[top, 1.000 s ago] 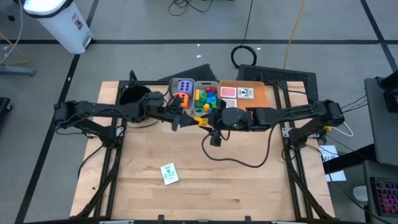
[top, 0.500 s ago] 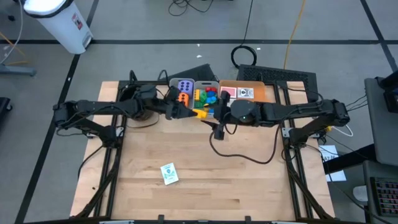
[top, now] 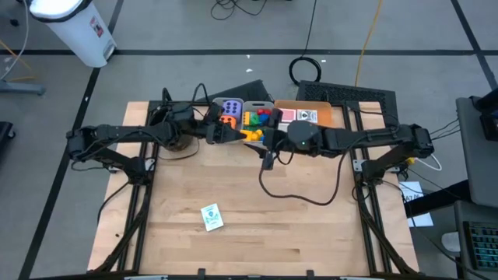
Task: Pick & Place Toys
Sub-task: Put the yellow gamepiece into the right gray bin
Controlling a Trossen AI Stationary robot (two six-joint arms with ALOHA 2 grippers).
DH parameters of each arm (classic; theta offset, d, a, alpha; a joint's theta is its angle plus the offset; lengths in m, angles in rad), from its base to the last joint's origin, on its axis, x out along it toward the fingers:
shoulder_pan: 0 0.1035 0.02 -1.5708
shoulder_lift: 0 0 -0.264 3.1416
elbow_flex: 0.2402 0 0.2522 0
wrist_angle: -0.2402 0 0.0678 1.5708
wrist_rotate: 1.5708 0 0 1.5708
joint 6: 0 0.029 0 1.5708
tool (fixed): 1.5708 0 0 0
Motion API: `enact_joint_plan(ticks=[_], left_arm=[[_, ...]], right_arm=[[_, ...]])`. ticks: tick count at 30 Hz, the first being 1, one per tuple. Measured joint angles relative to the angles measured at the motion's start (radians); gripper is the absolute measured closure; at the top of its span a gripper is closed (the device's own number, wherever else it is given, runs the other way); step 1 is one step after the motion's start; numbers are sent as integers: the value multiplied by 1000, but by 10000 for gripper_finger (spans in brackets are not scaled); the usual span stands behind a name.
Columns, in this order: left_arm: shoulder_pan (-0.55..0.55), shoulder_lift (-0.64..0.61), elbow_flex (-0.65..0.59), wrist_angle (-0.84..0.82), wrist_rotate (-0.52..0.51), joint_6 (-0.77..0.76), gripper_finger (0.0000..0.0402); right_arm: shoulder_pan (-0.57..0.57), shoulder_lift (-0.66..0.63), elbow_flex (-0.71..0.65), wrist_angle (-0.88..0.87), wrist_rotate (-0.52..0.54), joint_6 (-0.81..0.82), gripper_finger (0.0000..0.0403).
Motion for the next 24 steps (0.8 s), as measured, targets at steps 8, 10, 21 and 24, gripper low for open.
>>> enact_joint_plan(ticks=[8,10,21,24], left_arm=[[5,0,0,0,3,0,394],[5,0,0,1,3,0,391],[5,0,-1,50,1,-13,395],[5,0,-1,49,4,-23,396]], right_arm=[[-28,-1,0,1,-29,7,166],[-29,-1,0,1,-32,6,175],[-29,-1,0,-9,-33,6,239],[-29,-1,-1,-10,-33,6,254]])
